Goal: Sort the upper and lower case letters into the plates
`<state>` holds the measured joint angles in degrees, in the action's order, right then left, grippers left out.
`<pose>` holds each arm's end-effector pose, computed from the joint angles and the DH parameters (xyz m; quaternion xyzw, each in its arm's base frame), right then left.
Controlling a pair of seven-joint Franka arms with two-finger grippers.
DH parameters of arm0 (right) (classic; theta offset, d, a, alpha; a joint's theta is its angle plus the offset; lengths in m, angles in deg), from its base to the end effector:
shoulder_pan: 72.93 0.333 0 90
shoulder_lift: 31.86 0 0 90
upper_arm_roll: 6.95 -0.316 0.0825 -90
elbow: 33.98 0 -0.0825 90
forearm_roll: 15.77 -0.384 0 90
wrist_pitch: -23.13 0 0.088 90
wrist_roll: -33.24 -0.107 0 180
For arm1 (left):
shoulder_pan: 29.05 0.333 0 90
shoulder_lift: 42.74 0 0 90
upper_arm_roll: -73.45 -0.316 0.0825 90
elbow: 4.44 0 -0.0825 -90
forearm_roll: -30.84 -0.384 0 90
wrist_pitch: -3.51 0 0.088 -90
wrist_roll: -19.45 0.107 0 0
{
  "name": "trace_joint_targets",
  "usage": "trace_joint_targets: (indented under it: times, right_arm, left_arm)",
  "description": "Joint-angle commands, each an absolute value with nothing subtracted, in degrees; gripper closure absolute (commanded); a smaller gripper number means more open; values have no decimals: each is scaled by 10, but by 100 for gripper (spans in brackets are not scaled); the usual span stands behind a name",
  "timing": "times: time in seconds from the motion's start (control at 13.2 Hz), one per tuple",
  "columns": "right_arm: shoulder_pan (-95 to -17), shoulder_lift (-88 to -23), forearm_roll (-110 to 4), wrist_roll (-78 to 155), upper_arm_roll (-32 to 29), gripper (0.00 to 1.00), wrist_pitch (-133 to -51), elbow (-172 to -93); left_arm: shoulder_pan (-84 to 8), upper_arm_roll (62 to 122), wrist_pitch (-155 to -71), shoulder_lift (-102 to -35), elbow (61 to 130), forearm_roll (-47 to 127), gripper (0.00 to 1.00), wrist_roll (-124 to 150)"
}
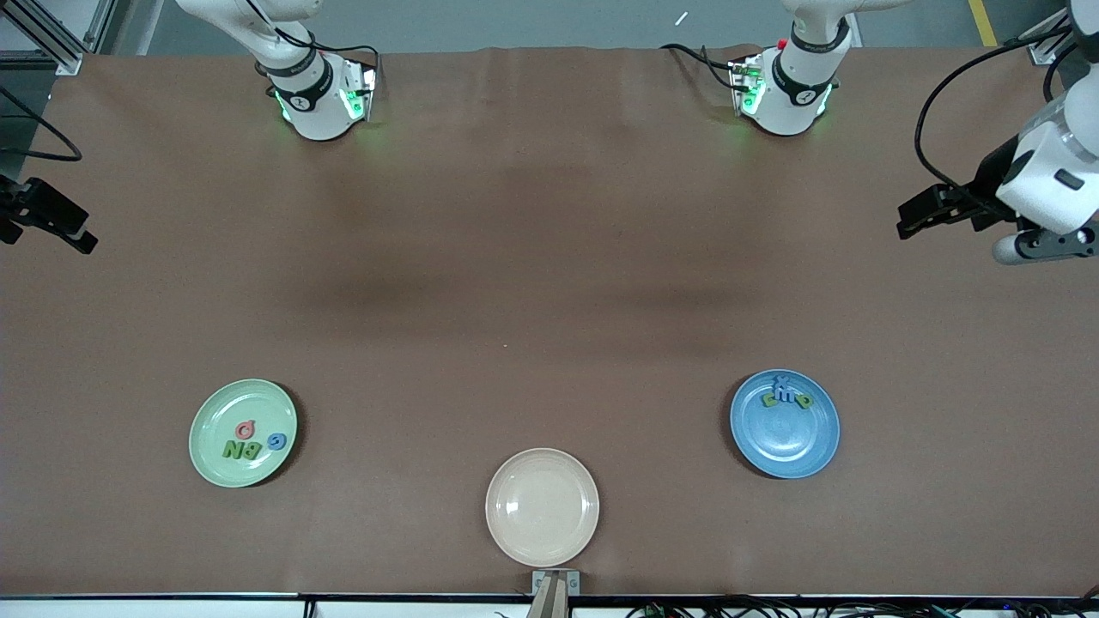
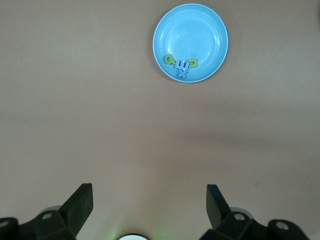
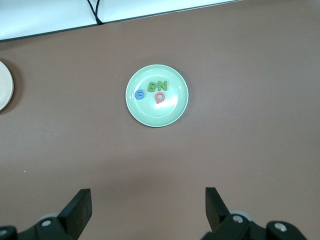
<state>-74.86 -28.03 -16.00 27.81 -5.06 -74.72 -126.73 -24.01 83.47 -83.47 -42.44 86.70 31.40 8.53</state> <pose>0.5459 -0.0367 0.6515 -0.9937 0.0806 -0.0778 0.0042 0.5445 -0.0488 0.6136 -0.9981 -0.0517 0.0340 0.0003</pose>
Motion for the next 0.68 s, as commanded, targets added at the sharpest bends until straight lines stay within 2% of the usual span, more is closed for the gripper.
trace_joint_targets:
  times: [0.0,0.61]
  right_arm:
    - [-759,-274,-174,286,-56,0,-749,-1274]
    - [-759,-271,-174,286,-56,0,-742,-1274]
  left_arm:
    - [-254,823,-852,-380,905,318,0,96]
    - [-254,825,-848,-376,887,304,0,131]
